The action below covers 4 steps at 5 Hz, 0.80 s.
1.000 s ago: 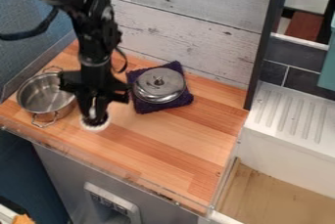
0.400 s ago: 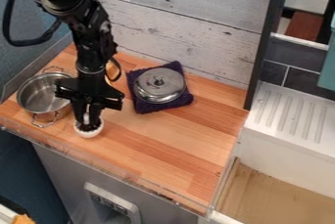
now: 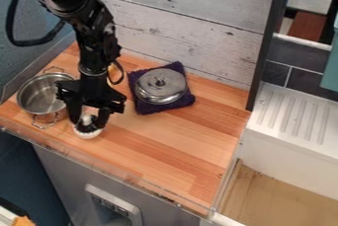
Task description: Pick up mushroom and place near the silver pot
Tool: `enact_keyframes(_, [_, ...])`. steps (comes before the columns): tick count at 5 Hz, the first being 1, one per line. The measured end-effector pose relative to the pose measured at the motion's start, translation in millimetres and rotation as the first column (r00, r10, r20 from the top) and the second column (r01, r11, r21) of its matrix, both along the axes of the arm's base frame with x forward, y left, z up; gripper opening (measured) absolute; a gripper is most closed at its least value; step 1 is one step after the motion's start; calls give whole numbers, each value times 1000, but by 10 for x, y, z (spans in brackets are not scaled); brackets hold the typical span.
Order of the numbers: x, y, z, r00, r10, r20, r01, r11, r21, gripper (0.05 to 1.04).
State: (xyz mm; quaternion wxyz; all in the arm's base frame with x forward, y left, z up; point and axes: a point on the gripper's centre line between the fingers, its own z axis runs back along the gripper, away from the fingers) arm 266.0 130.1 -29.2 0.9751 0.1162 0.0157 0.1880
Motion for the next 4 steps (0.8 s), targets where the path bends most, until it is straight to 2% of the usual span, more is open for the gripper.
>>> enact_keyframes(1, [9, -13, 114, 1000, 10, -9, -10, 1000, -4, 1019])
enact_keyframes(3, [159, -7, 535, 995, 52, 91, -48, 998, -40, 1004])
enact_keyframes(4, [252, -16, 709, 991, -6, 133, 15, 998, -65, 1001])
